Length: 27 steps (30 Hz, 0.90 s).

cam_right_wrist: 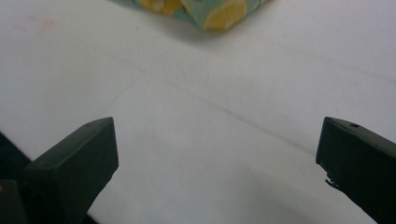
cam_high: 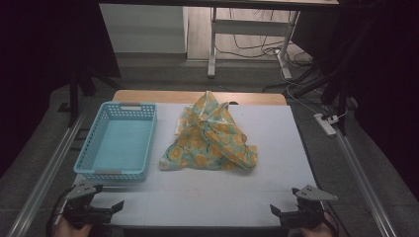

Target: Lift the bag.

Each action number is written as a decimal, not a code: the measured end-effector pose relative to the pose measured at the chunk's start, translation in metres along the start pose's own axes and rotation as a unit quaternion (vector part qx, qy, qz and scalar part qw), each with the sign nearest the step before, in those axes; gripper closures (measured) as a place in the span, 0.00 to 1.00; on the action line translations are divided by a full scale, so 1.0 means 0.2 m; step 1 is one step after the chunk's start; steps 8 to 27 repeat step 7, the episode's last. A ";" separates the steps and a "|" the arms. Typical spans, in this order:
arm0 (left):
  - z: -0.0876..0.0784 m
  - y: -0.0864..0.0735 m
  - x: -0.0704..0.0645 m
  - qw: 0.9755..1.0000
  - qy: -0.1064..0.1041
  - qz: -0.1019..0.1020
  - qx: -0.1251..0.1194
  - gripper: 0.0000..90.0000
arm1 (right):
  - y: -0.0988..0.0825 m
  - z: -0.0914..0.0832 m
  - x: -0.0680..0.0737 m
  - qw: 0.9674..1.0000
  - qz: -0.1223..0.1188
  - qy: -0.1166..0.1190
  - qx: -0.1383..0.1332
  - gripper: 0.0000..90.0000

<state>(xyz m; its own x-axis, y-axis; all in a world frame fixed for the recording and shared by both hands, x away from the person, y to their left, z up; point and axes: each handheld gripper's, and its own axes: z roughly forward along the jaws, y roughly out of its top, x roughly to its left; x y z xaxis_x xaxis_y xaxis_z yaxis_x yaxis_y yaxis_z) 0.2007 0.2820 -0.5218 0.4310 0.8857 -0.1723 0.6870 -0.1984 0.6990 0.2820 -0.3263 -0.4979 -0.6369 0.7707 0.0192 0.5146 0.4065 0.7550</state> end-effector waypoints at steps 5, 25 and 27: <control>0.01 0.00 0.00 1.000 -0.001 0.001 0.010 0.00 | -0.01 -0.01 0.00 1.000 0.008 -0.003 0.002 0.00; 0.01 0.01 0.01 1.000 -0.006 -0.003 0.007 0.00 | -0.01 0.00 -0.01 1.000 0.008 -0.004 0.006 0.00; 0.01 0.01 0.01 1.000 -0.006 -0.003 0.007 0.00 | -0.01 0.00 -0.01 1.000 0.008 -0.004 0.006 0.00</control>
